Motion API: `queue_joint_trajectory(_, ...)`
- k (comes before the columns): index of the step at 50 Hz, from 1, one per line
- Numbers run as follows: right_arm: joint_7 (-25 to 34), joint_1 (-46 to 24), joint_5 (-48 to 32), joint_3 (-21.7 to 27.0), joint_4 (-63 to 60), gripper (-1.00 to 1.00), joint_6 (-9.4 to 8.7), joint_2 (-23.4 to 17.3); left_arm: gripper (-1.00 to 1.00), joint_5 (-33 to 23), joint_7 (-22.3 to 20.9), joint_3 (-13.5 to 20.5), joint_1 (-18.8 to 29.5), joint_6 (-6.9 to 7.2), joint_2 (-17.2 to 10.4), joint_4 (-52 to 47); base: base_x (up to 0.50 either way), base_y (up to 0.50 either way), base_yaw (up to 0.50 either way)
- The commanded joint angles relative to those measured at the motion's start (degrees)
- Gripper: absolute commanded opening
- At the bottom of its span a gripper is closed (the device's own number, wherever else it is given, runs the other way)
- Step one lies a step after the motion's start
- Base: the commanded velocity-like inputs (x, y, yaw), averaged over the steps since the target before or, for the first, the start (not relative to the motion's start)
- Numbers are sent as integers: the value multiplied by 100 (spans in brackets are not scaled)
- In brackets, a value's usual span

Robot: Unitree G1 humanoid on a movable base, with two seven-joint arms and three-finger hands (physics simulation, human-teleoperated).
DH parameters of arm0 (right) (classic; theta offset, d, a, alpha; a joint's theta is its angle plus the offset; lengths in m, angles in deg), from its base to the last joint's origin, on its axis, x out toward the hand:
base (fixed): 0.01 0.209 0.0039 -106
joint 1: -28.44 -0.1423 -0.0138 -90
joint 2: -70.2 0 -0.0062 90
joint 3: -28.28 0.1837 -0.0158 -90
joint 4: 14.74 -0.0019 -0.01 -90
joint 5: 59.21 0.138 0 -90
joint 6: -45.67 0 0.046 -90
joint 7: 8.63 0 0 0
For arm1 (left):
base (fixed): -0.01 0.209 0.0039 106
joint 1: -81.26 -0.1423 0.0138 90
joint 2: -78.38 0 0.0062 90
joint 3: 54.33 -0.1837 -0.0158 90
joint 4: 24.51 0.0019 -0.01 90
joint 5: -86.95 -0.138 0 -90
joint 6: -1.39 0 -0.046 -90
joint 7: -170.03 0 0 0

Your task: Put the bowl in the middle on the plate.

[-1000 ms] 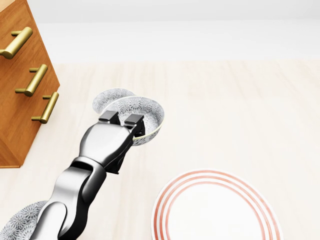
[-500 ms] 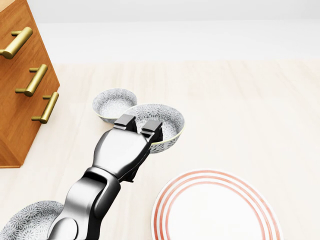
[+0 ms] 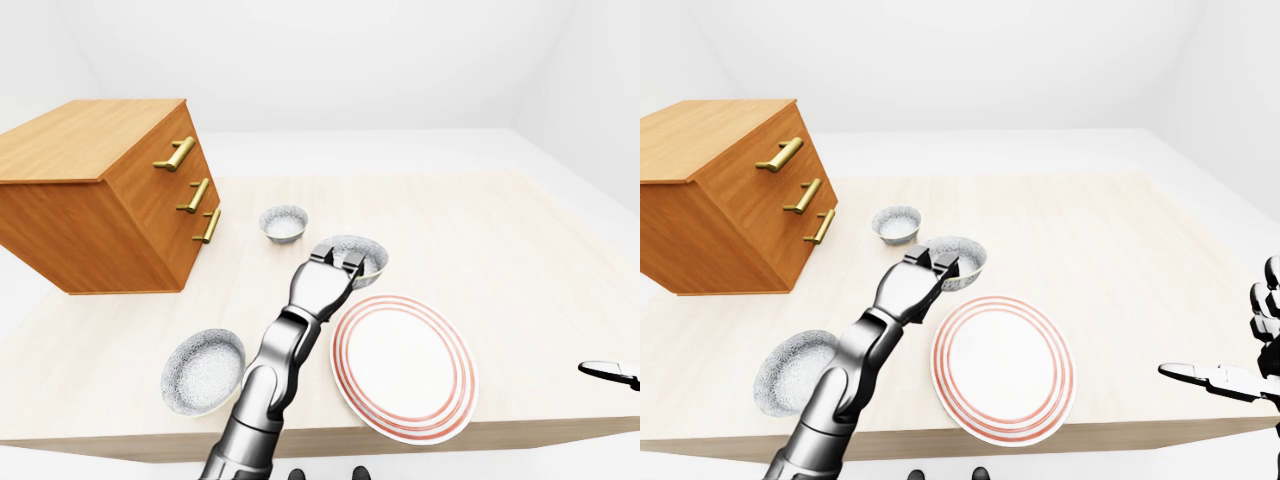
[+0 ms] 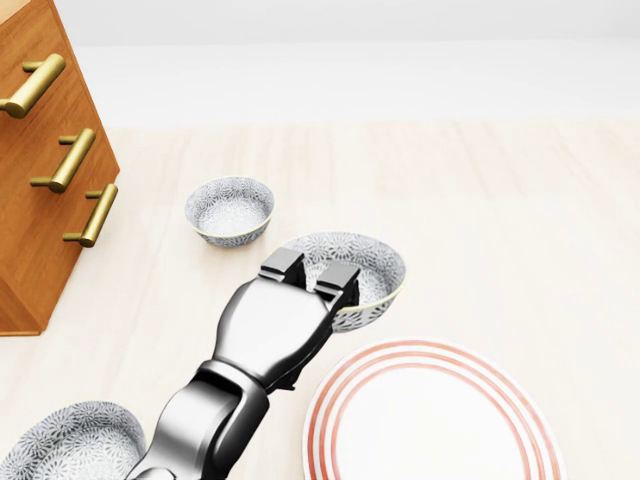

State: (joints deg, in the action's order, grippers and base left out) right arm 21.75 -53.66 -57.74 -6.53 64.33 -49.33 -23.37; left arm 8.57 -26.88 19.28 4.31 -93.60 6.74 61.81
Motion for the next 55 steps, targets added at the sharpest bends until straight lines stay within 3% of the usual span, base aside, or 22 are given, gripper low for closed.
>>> queue_joint_trajectory(1,7,2,-5,4,11,100,0,1,-100,-527,-63,-219,-87,-1,211,-393,0,0,0)
queue_joint_trajectory(10,33,15,3,35,-91,100,0,11,-100,-636,-34,-496,-321,-1,290,-475,0,0,0)
queue_joint_trajectory(16,50,9,-19,48,-101,100,0,27,-100,-529,-343,-588,-275,-1,400,-763,0,0,0)
queue_joint_trajectory(29,37,11,-19,34,-86,100,0,16,-100,-644,-320,-863,-418,-1,475,-794,0,0,0)
queue_joint_trajectory(32,39,8,-25,36,-112,100,0,20,-100,-589,-515,-898,-426,-1,541,-1006,0,0,0)
queue_joint_trajectory(55,8,7,-44,-2,3,100,0,13,-100,-717,-576,-1636,-961,-1,500,-1348,0,0,0)
